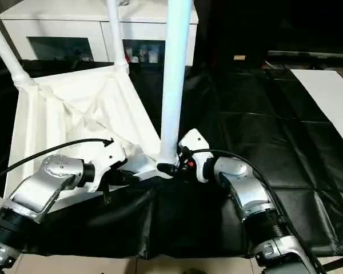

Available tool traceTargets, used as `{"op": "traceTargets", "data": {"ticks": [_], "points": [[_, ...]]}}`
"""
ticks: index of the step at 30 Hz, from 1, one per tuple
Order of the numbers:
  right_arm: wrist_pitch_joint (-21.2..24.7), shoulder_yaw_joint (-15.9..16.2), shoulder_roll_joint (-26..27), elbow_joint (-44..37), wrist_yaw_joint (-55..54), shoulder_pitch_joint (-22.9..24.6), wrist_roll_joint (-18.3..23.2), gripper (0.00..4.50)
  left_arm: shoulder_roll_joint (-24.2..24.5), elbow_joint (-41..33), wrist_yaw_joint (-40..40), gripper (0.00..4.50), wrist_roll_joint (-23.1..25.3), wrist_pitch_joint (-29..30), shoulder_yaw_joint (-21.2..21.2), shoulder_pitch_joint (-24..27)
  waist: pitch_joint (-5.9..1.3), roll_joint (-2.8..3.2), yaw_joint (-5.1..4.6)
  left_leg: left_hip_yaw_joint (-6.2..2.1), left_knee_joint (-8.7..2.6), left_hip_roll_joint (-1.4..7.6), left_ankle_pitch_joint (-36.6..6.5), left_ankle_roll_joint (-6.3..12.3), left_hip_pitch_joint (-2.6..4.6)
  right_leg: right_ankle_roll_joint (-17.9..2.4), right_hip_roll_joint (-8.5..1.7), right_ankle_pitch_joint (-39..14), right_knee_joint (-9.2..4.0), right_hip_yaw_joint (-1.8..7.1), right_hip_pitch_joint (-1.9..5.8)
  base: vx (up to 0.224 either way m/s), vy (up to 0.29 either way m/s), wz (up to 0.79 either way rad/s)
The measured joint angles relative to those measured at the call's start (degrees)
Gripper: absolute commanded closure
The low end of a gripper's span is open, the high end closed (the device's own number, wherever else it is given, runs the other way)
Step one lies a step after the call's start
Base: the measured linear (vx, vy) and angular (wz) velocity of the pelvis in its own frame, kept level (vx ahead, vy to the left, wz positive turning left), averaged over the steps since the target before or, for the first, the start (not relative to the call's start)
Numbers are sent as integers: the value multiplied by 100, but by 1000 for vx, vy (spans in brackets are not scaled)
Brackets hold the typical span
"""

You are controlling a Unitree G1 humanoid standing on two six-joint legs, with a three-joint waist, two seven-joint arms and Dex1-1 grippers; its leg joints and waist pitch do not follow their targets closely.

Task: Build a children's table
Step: Rotate leg to tighten

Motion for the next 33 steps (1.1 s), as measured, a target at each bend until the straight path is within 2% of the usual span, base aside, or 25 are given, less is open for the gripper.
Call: {"op": "traceTargets", "data": {"ticks": [4, 7, 11, 15, 17, 19, 22, 25, 28, 30, 33], "points": [[149, -305, 543, 247, -1336, -86, -111, 180, -568, 366, 758, 450, 98, 155, 133, -221, -10, 13, -53, 5, 4, -3, 10, -4, 6, -9, -2, 6, -1, 7, 5, 0, 0, 0], [371, -743, 1191, 494, -2931, -257, -263, 180, -1295, 901, 1645, 450, 206, 158, 257, -531, -15, 18, -60, 5, 4, -5, 14, -10, 4, -6, -3, 5, -4, 12, 7, 0, 0, 0], [415, -930, 1483, 731, -3820, -430, -332, 180, -1749, 1273, 2227, 450, 218, 147, 291, -731, -38, 40, -38, 4, 4, -6, 14, -9, 0, -3, -5, 3, -6, 14, 16, 0, 0, 0], [342, -1004, 1665, 1286, -4463, -828, -534, 180, -2163, 1833, 2779, 450, 321, -31, 312, -1025, -55, 62, 2, 4, 3, -9, 16, -6, -5, 5, -8, -2, -12, 16, 27, 0, 0, 0], [242, -1019, 1679, 1389, -4516, -862, -550, 180, -2195, 1889, 2820, 450, 338, -71, 312, -1049, -60, 69, 9, 4, 2, -8, 16, -6, -5, 11, -8, -6, -13, 15, 27, 0, 0, 0], [173, -1097, 1723, 1395, -4506, -854, -541, 125, -2197, 1897, 2827, 450, 352, -90, 311, -1051, -61, 71, 12, 3, 1, -8, 16, -6, -6, 16, -9, -9, -13, 14, 27, 0, 0, 0], [28, -1139, 1771, 1296, -4339, -731, -511, 109, -2126, 1859, 2825, 450, 417, -139, 287, -1037, -58, 66, 5, 3, 0, -7, 16, -6, -9, 17, -9, -9, -13, 12, 25, 0, 0, 0], [45, -949, 1739, 738, -3953, -339, -428, 76, -1779, 1541, 2640, 450, 487, -184, 189, -869, -49, 53, -92, -2, -10, -1, 16, -6, -12, 21, -4, -7, -13, 3, 12, 0, 0, 0], [244, -800, 1480, 393, -3610, -286, -418, 59, -1552, 1320, 2336, 450, 494, -165, 97, -786, -48, 51, -116, -5, -26, -1, 16, -7, -16, 23, -1, -9, -12, 1, 2, 0, 0, 0], [512, -501, 847, -369, -2824, -71, -264, 59, -1275, 938, 1917, 450, 435, -86, -22, -590, -48, 47, -78, -6, -33, 2, 14, -7, -20, 43, 0, -23, -14, -1, 2, 0, 0, 0], [719, -534, 318, -907, -2031, 104, -63, 59, -950, 634, 1468, 450, 350, 8, -55, -456, -52, 37, -55, -4, -50, 3, 14, -4, -19, 44, 2, -27, -26, -4, 2, 0, 0, 0]]}}
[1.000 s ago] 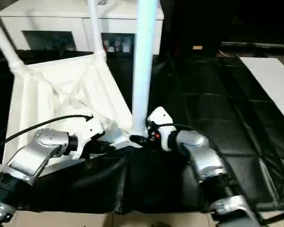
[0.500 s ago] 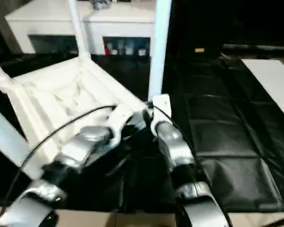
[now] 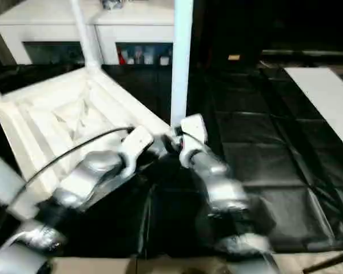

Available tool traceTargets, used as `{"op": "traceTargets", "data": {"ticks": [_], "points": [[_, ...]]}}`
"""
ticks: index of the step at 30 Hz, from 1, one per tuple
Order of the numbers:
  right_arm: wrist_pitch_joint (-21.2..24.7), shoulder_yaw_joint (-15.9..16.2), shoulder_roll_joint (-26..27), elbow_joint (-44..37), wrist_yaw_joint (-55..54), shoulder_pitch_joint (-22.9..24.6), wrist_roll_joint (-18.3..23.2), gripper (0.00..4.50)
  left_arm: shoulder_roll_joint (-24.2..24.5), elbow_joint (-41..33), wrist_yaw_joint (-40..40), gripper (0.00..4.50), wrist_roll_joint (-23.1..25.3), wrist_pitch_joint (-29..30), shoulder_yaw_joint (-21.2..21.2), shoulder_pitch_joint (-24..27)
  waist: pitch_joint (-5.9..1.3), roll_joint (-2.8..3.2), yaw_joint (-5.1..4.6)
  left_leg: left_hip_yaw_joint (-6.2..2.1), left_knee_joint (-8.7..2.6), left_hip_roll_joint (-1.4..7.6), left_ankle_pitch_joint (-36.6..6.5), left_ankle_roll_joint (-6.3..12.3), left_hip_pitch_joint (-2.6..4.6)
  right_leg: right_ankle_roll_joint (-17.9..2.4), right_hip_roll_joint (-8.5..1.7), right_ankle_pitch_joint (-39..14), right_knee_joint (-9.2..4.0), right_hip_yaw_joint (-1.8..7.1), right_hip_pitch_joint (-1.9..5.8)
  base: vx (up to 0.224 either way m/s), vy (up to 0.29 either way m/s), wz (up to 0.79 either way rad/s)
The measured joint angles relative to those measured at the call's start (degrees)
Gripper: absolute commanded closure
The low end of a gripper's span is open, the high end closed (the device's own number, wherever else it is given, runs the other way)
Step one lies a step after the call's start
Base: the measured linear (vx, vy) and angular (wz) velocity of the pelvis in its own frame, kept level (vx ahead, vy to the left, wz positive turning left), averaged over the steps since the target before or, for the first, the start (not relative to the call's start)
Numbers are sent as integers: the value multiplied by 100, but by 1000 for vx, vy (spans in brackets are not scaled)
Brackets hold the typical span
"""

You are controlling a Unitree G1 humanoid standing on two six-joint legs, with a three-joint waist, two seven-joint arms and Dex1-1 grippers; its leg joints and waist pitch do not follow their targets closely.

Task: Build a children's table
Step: Rotate leg to tighten

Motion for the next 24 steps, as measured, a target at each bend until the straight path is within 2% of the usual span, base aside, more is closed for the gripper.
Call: {"op": "traceTargets", "data": {"ticks": [2, 4, 6, 8, 12, 20, 24], "points": [[17, 121, -310, -322, 602, 195, 121, 59, 239, -214, -296, 450, -42, 102, -76, 59, -1, 3, 5, 1, -5, 4, 0, 0, 1, -3, 3, -2, -3, -3, -1, 0, 0, 0], [5, 309, -862, -667, 1392, 476, 273, 59, 625, -541, -774, 450, -167, 187, -159, 197, -1, 4, 44, 1, -12, 6, -1, 0, 3, -5, 4, -6, -9, -5, 0, 0, 0, 0], [9, 305, -1270, -731, 1869, 621, 323, 59, 935, -731, -1194, 450, -280, 207, -164, 318, -1, 4, 63, 3, -15, 5, -2, -1, 10, -6, 3, -5, -17, -5, 9, 0, 0, 0], [9, 335, -1403, -810, 2145, 624, 403, 59, 1059, -783, -1389, 450, -312, 220, -167, 347, -1, 4, 62, 6, -11, 5, -1, -2, 11, -11, 2, -2, -17, -1, 10, 0, 0, 0], [-88, 529, -1384, -875, 2417, 615, 412, 59, 1255, -961, -1706, 450, -379, 276, -190, 438, -1, 3, 62, 6, -8, 4, 0, -2, 15, -12, 1, -1, -18, 0, 17, 0, 0, 0], [-318, 683, -1143, -407, 2519, 310, 362, 59, 1352, -1169, -1839, 450, -460, 401, -233, 495, 2, -5, 81, 7, -9, 3, -3, 9, 4, -12, 1, -2, -29, -1, 15, 0, 0, 0], [-374, 723, -1027, -237, 2534, 305, 353, 96, 1354, -1178, -1841, 450, -458, 417, -229, 498, 3, -8, 81, 8, -9, 3, 12, 35, 5, -12, 1, -1, -28, -1, 15, 0, 0, 0]]}}
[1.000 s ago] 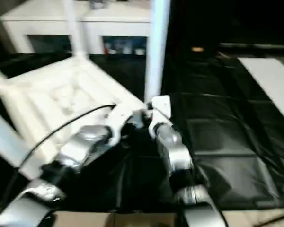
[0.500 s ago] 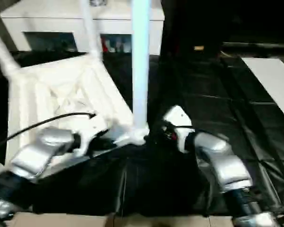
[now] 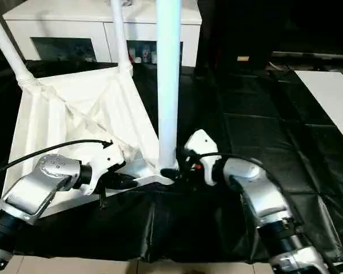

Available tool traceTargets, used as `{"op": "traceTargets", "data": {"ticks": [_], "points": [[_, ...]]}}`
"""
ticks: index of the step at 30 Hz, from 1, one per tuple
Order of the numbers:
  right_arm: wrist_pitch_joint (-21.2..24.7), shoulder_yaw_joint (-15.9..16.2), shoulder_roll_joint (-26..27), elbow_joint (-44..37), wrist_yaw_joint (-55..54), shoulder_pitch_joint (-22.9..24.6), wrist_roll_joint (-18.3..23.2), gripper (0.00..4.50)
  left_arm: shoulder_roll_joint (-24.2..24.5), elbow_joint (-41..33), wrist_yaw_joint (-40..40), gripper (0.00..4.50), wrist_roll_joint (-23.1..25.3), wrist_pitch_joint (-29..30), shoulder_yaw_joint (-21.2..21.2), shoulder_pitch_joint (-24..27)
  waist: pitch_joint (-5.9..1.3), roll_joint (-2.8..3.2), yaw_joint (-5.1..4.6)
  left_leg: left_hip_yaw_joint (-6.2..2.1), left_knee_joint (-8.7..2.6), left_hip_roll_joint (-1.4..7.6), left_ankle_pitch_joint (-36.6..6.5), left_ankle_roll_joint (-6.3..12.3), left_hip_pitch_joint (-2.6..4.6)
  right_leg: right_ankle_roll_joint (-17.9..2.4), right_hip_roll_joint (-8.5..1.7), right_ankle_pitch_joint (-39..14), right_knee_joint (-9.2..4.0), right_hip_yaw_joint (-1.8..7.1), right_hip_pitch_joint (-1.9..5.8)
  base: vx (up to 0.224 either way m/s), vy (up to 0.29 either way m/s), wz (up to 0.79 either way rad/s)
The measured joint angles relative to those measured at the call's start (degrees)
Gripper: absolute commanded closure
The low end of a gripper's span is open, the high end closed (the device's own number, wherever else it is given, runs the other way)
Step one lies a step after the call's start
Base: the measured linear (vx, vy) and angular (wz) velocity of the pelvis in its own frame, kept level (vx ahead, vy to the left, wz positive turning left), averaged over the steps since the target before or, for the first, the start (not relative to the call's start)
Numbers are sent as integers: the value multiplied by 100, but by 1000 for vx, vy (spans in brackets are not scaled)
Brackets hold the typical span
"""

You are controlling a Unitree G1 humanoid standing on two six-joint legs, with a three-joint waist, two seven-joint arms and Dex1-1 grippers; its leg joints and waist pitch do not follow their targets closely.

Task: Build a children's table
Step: Rotate leg to tighten

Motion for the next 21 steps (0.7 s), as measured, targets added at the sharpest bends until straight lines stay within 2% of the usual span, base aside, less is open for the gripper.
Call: {"op": "traceTargets", "data": {"ticks": [2, 3, 7, 10, 21], "points": [[-35, 20, 4, 35, 24, 0, -33, 96, 4, 0, 0, 450, -1, 1, -1, 0, 0, 0, -1, 0, 0, 0, 0, 0, 0, 0, 0, 0, 0, 0, 0, 0, 0, 0], [-95, 26, 6, 59, 49, -1, -53, 134, 5, 0, 0, 450, -2, 1, -1, 0, 0, 0, -3, 0, 1, 0, 0, 0, 0, 0, 0, 0, 1, 0, 0, 0, 0, 0], [-219, 34, 25, 168, 105, -9, -84, 144, 11, 2, 1, 450, -1, 0, -2, 0, 0, 0, -6, 0, 1, 0, 0, 0, 1, 0, 0, 0, 2, 0, 0, 0, 0, 0], [-255, 34, 45, 232, 116, -35, -83, 181, 13, 11, 4, 450, 3, -3, 0, -2, 0, 0, -8, 0, 3, 0, 1, 0, 2, -1, 0, 1, 4, 0, 1, 0, 0, 0], [-387, 22, 138, 372, 111, -57, -115, 196, 25, 36, 7, 450, 24, -27, 4, -1, -1, 0, -10, 0, 6, 0, 1, -1, 10, -3, 0, 2, 8, 1, 8, 0, 0, 0]]}}
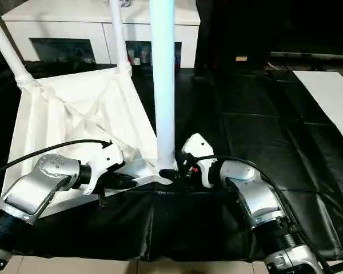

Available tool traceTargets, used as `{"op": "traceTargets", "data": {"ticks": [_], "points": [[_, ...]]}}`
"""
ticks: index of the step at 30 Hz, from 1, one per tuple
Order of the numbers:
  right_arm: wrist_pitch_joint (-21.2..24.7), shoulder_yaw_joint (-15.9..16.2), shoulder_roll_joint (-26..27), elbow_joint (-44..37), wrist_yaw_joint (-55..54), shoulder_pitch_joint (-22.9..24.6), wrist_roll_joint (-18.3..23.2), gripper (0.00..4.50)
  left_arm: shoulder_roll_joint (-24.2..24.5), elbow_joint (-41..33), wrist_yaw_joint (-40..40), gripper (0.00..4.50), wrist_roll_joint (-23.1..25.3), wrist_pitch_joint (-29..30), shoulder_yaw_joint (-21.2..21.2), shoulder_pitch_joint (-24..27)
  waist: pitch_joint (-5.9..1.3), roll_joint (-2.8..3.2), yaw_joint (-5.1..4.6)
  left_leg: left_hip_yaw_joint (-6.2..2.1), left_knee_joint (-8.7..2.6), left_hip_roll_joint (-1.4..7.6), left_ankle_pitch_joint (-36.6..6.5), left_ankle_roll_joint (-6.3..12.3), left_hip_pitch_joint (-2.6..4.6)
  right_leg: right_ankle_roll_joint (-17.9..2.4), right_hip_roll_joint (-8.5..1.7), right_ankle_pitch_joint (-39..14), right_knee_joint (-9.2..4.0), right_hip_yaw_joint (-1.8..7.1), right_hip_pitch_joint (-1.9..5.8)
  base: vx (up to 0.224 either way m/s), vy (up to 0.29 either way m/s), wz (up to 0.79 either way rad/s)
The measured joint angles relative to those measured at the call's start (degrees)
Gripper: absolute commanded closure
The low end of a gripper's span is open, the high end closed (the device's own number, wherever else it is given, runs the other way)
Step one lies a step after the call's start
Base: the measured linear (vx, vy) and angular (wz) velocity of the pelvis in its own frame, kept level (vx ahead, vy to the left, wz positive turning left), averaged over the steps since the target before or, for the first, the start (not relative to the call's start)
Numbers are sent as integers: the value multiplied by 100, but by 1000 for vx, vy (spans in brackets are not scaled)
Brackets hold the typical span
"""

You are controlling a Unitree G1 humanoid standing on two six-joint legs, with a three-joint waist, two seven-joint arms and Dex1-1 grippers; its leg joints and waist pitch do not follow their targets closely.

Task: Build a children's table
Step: Rotate leg to tighten

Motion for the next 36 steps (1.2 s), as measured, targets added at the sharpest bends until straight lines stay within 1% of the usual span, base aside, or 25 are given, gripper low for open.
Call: {"op": "traceTargets", "data": {"ticks": [3, 4, 6, 8, 9, 11, 13, 15, 18, 23, 24, 25, 26, 27, 28, 30, 32, 35, 36], "points": [[-46, -37, 149, 91, -145, 2, -5, 196, -117, 64, 102, 450, 17, -37, 28, -3, -3, -2, -9, 0, 4, 0, -4, -10, 5, -8, 0, 5, 1, 0, 3, 0, 0, 0], [-49, -67, 222, 135, -325, 2, -58, 196, -233, 151, 231, 450, 31, -41, 77, -9, -5, -2, -10, 0, 6, 0, -12, -26, 8, -14, 0, 9, 1, 1, 7, 0, 0, 0], [-39, -282, 602, 364, -1130, -20, -245, 197, -726, 518, 805, 450, 135, -30, 247, -151, -9, -10, -15, 0, 17, 0, -2, -27, 7, -27, 0, 18, 2, 3, 12, 0, 0, 0], [-33, -369, 787, 481, -1685, -44, -348, 197, -983, 715, 1120, 450, 175, -14, 270, -266, -10, -9, -28, 1, 21, -4, 1, -27, 8, -28, -1, 19, -3, 10, 12, 0, 0, 0], [30, -490, 1014, 564, -2105, -60, -382, 197, -1247, 931, 1395, 450, 176, -22, 355, -336, -17, -11, -36, 1, 24, -8, 1, -27, 8, -27, -2, 19, -5, 13, 15, 0, 0, 0], [132, -660, 1252, 698, -2708, -139, -431, 198, -1553, 1206, 1785, 450, 187, -46, 405, -473, -20, -16, -43, 1, 26, -8, 1, -26, 6, -26, -3, 18, -8, 14, 17, 0, 0, 0], [185, -766, 1465, 859, -3182, -240, -453, 198, -1819, 1460, 2115, 450, 183, -118, 482, -577, -29, -13, -62, 0, 28, -10, 2, -25, 4, -26, -4, 19, -11, 15, 21, 0, 0, 0], [201, -998, 1779, 1226, -3901, -494, -505, 198, -2188, 1904, 2620, 450, 261, -195, 541, -820, -41, -1, -87, 0, 29, -12, 2, -25, 2, -25, -6, 19, -12, 17, 24, 0, 0, 0], [151, -1158, 2079, 1670, -4476, -801, -554, 198, -2476, 2341, 3067, 450, 410, -401, 559, -1036, -53, 14, -104, -3, 27, -13, 2, -25, 1, -25, -6, 19, -14, 15, 26, 0, 0, 0], [18, -1177, 2124, 1781, -4548, -864, -623, 198, -2498, 2465, 3113, 450, 429, -522, 559, -1101, -58, 23, -102, -5, 14, -12, 2, -24, -2, -23, -7, 20, -14, 11, 23, 0, 0, 0], [15, -1179, 2124, 1771, -4544, -858, -622, 143, -2492, 2463, 3113, 450, 428, -522, 559, -1101, -58, 24, -102, -5, 13, -12, 2, -25, -3, -23, -6, 20, -14, 10, 23, 0, 0, 0], [17, -1179, 2123, 1745, -4536, -842, -623, 129, -2464, 2459, 3108, 450, 429, -522, 558, -1101, -56, 21, -102, -5, 12, -12, 2, -25, -3, -23, -6, 20, -14, 9, 23, 0, 0, 0], [22, -1171, 2129, 1645, -4489, -769, -625, 129, -2433, 2457, 3107, 450, 444, -540, 557, -1101, -55, 18, -100, -5, 9, -11, 2, -25, -3, -23, -6, 20, -14, 9, 22, 0, 0, 0], [14, -1113, 2165, 1541, -4383, -677, -623, 109, -2371, 2459, 3133, 450, 467, -581, 562, -1101, -54, 17, -116, -5, 8, -10, 2, -25, -4, -23, -6, 20, -13, 8, 18, 0, 0, 0], [35, -1053, 2178, 1424, -4309, -602, -623, 109, -2319, 2458, 3140, 450, 481, -617, 565, -1100, -51, 14, -143, -6, 8, -10, 2, -25, -7, -21, -5, 21, -14, 7, 11, 0, 0, 0], [122, -905, 2124, 1179, -4188, -422, -623, 86, -2233, 2430, 3071, 450, 525, -681, 557, -1084, -45, 4, -159, -6, 3, -8, 2, -25, -7, -18, -3, 23, -14, 6, 5, 0, 0, 0], [271, -888, 2057, 952, -4095, -292, -615, 82, -2137, 2264, 2951, 450, 535, -696, 515, -988, -41, 5, -160, -6, -4, -8, 2, -25, -8, -17, -2, 23, -14, 6, 0, 0, 0, 0], [420, -733, 1603, 354, -3627, -33, -598, 82, -1800, 1868, 2500, 450, 538, -745, 369, -786, -36, 13, -126, -6, -16, -6, 2, -26, -10, 2, -2, 11, -14, 5, -2, 0, 0, 0], [493, -693, 1320, 73, -3288, 76, -549, 82, -1618, 1669, 2248, 450, 511, -770, 321, -673, -36, 14, -121, -6, -17, -5, 0, -27, -13, 10, -1, 6, -14, 4, -2, 0, 0, 0]]}}
